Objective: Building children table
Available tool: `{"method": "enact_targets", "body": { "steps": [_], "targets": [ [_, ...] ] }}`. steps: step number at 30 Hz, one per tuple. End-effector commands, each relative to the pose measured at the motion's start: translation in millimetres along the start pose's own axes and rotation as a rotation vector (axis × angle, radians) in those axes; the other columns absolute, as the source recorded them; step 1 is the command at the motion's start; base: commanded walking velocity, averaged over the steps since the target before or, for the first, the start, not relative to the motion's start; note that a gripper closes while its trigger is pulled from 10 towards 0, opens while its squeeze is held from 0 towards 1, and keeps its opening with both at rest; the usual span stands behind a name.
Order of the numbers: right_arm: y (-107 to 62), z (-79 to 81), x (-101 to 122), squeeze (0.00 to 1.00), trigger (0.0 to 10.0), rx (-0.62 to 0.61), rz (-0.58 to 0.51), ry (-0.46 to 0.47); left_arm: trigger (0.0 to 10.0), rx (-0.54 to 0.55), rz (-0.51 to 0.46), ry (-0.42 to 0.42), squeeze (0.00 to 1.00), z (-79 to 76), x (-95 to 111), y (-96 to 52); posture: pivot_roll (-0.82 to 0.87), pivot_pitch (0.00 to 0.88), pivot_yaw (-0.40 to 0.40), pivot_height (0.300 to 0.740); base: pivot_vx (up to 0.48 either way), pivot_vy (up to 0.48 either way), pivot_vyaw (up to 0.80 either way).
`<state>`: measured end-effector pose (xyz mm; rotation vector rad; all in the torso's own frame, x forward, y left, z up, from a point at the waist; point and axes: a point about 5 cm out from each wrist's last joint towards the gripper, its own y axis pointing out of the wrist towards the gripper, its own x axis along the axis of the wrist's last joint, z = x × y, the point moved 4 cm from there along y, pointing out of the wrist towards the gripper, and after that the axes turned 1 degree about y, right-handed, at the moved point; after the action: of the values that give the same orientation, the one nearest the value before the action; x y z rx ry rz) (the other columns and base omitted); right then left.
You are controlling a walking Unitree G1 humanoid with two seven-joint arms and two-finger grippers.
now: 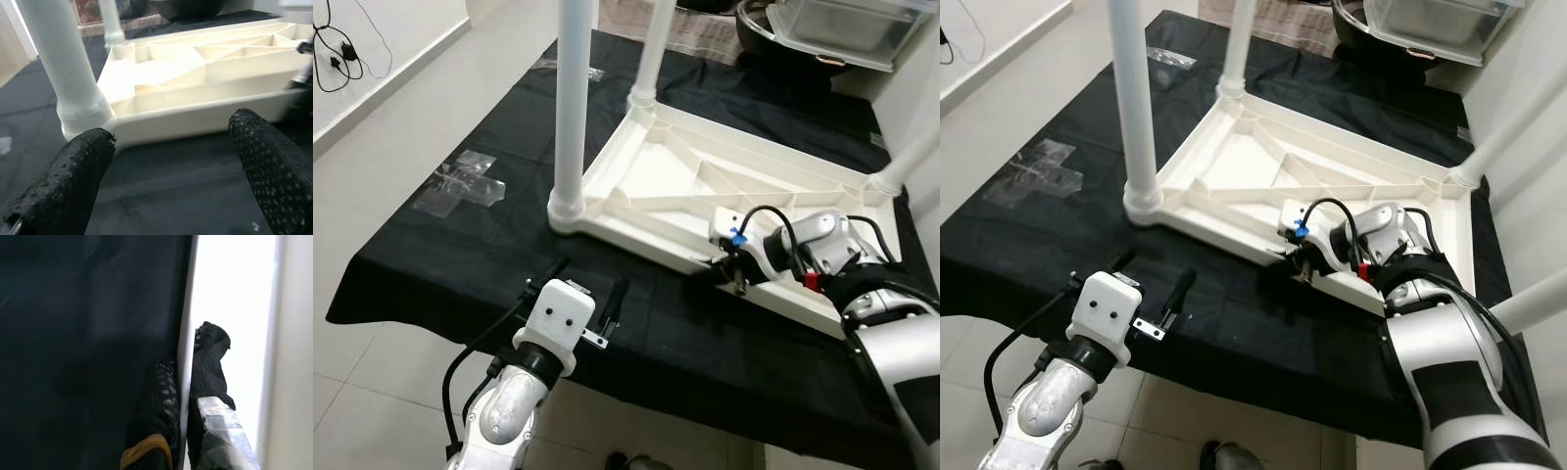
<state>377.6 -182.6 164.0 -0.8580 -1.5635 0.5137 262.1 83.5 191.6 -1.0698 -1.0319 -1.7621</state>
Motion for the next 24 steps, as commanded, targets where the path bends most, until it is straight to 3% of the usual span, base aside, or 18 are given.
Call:
{"method": "enact_targets", "body": {
  "steps": [1, 4, 6, 11, 12, 16, 17, 19, 20, 24],
  "targets": [
    [11.6, 25.8, -9.3, 0.0, 0.0, 0.24, 0.131, -0.167, 10.0, -0.018, 0.017, -0.005, 0.0, -2.5, -5.6, -0.7, 0.03, 0.195, -0.149, 0.74, 0.0, 0.0, 0.0],
    [8.7, 27.4, -15.5, 0.0, 0.0, 0.258, 0.189, -0.219, 10.0, -0.019, 0.016, 0.0, 0.0, -1.9, -5.8, -0.7, 0.03, 0.194, -0.149, 0.74, 0.0, 0.0, 0.0],
    [1.0, 16.6, -17.5, 0.0, 0.0, 0.18, 0.258, -0.275, 10.0, -0.022, 0.018, 0.001, 0.0, -2.8, -6.9, -1.1, 0.03, 0.182, -0.143, 0.74, 0.0, 0.0, 0.0],
    [4.4, 10.9, -13.0, 0.0, 0.0, 0.119, 0.253, -0.322, 10.0, -0.029, 0.018, -0.001, 0.0, -5.5, -7.7, -0.5, 0.03, 0.172, -0.142, 0.74, 0.0, 0.0, 0.0],
    [7.2, 9.0, -11.4, 0.0, 10.0, 0.096, 0.249, -0.32, 10.0, -0.031, 0.017, -0.002, 0.0, -6.1, -7.9, -0.2, 0.03, 0.165, -0.141, 0.74, 0.0, 0.0, 0.0],
    [11.6, 5.8, -6.3, 0.0, 10.0, 0.058, 0.215, -0.298, 10.0, -0.035, 0.014, -0.003, 0.0, -7.0, -8.0, -0.2, 0.04, 0.154, -0.14, 0.74, 0.0, 0.0, 0.0],
    [11.6, 5.7, -3.2, 0.67, 10.0, 0.059, 0.189, -0.284, 10.0, -0.039, 0.013, 0.0, 0.0, -7.5, -8.0, -0.3, 0.04, 0.153, -0.14, 0.74, 0.0, 0.0, 0.0],
    [11.3, 5.9, 0.0, 0.67, 10.0, 0.063, 0.16, -0.272, 10.0, -0.043, 0.012, 0.003, 0.0, -7.9, -8.0, -0.4, 0.04, 0.153, -0.14, 0.74, 0.0, 0.0, 0.0],
    [9.7, 4.3, 3.0, 1.0, 10.0, 0.051, 0.127, -0.239, 10.0, -0.053, 0.017, 0.003, 0.0, -10.0, -9.3, -1.9, 0.05, 0.135, -0.14, 0.74, 0.0, 0.0, 0.0],
    [6.8, -1.0, 8.9, 1.0, 10.0, 0.003, 0.066, -0.191, 10.0, -0.065, 0.025, -0.007, 0.0, -13.6, -11.9, -4.9, 0.05, 0.125, -0.136, 0.74, 0.0, 0.0, 0.0]
  ]
}}
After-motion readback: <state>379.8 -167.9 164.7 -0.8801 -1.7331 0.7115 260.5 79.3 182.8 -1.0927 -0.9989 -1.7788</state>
